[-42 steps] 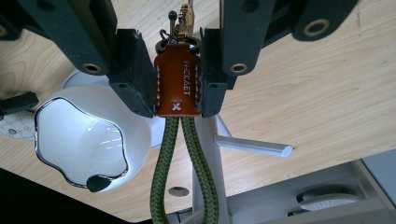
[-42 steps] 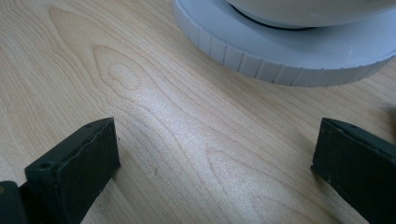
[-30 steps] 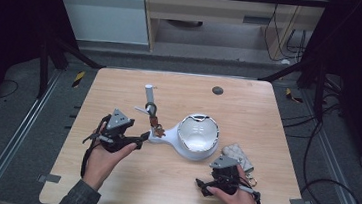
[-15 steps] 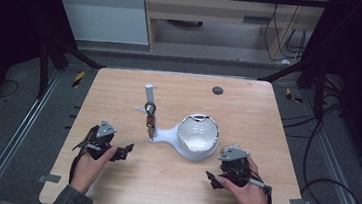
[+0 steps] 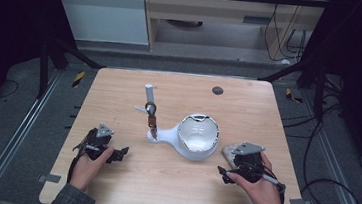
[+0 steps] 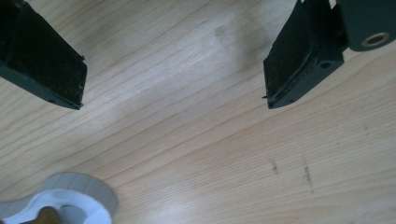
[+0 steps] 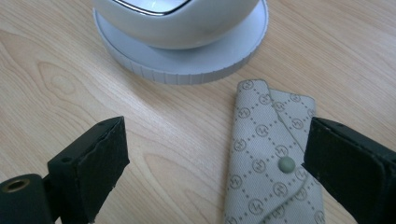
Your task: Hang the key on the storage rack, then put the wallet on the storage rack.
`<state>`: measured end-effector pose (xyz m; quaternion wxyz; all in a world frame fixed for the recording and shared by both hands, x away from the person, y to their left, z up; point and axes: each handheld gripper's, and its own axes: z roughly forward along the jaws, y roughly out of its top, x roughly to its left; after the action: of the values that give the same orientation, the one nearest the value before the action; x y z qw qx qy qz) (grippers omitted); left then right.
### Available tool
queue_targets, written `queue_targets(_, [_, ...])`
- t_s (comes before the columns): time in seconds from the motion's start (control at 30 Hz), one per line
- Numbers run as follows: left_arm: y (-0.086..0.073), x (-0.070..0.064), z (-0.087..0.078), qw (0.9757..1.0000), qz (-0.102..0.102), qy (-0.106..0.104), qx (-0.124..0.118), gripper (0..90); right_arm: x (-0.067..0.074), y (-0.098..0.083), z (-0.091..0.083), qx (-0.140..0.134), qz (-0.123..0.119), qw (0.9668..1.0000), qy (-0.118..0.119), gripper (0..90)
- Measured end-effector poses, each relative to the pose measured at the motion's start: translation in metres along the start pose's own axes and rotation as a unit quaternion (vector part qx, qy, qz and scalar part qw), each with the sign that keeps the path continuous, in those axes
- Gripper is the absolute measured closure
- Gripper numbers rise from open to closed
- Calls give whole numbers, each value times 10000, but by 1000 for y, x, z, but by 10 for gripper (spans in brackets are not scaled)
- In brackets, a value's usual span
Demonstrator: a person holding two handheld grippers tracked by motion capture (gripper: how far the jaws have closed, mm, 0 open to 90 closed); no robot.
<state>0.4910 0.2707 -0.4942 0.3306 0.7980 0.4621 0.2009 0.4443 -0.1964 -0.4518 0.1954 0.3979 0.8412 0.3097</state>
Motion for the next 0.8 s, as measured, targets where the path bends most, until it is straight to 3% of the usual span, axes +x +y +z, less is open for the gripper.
queue_targets(0.27, [-7,11,5,9996,-258,95,77,52,-11,-9,-8,66,309,9995,-84,73])
queue_targets(0.4, [-8,10,7,9998,-107,134,124,42,-17,-11,-7,181,437,9988,-88,85])
queue_targets(0.8, [-11,10,10,9999,-74,137,7,3,-25,-12,-5,575,704,9958,-76,73])
